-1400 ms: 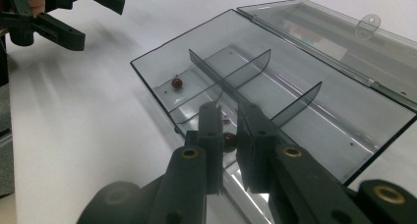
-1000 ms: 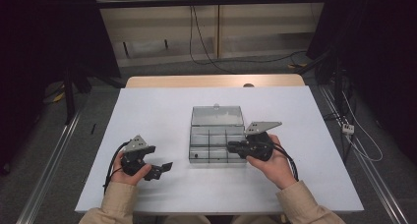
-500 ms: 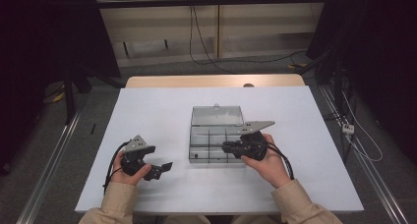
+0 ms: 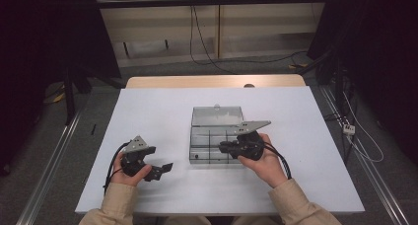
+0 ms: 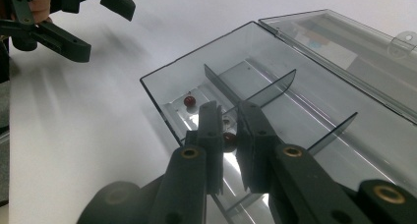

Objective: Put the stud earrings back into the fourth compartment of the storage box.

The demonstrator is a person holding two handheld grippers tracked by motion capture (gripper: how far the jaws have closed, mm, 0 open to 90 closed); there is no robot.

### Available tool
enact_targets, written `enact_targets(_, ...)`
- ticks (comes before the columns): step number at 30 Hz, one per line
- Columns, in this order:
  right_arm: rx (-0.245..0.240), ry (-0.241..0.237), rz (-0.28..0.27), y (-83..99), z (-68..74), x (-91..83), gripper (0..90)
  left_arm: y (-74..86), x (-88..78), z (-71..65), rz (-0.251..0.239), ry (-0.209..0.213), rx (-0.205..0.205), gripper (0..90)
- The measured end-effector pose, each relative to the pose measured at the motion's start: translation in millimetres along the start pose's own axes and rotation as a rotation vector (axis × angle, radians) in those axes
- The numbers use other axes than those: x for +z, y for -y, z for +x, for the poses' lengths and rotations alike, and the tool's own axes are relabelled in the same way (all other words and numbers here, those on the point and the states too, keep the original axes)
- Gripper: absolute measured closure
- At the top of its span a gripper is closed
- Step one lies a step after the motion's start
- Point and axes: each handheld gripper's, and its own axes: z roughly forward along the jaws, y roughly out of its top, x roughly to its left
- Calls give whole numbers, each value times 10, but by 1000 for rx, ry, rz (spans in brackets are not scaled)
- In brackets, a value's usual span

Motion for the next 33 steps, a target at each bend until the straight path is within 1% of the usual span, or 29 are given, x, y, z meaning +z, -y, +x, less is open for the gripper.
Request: enact_targets(33, -13, -14, -6, -87, 37, 137, 807, 1, -2, 2, 0, 0, 0, 60)
